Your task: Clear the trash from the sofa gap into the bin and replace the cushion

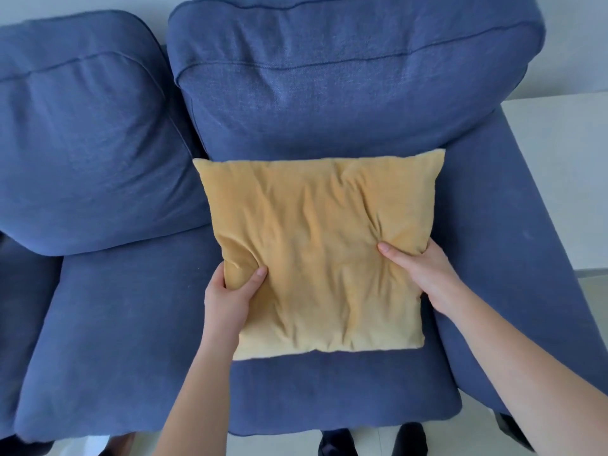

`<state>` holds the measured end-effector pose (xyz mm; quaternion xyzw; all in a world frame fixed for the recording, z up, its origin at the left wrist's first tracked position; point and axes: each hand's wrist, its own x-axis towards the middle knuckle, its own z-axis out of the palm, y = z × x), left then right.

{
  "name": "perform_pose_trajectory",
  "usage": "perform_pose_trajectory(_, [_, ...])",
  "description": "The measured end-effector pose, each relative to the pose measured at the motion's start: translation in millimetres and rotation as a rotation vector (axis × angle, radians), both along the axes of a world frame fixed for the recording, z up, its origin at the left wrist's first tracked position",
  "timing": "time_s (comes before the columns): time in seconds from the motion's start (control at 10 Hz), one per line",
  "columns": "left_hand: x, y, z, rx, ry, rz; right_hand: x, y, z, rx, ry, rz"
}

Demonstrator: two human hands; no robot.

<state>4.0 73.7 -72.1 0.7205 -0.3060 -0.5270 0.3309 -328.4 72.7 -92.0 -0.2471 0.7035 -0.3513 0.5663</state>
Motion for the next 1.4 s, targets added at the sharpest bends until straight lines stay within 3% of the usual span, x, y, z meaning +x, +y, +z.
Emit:
perform_pose_trajectory(0.3, [-16.3, -69.8, -15.4, -0.117, 0.092, -0.048, -18.5, -64.4, 3.1, -0.196, 0.093, -0.05])
perform_pose_trajectory(0.6, [-17.5, -114.8, -57.2, -0.116, 0.162, -0.029, -22.6, -106.3, -22.8, -0.215, 0.131, -0.065])
perform_pose_trajectory(1.0, [-27.5, -137.1, -91.2, -0.039, -0.002, -0.052, -18.8, -128.1, -54.1, -0.162, 0.196, 0.012])
perform_pose_trajectory(1.2, [-28.5, -119.7, -78.5, -0.062, -0.124, -0.059, -19.6, -117.4, -38.0, -0.152, 0.221, 0.039])
perform_pose_trajectory(1.4, [-23.2, -31.9, -49.7, 0.088, -0.169, 0.097, -31.9, -72.2, -2.1, -0.151, 0.321, -0.044])
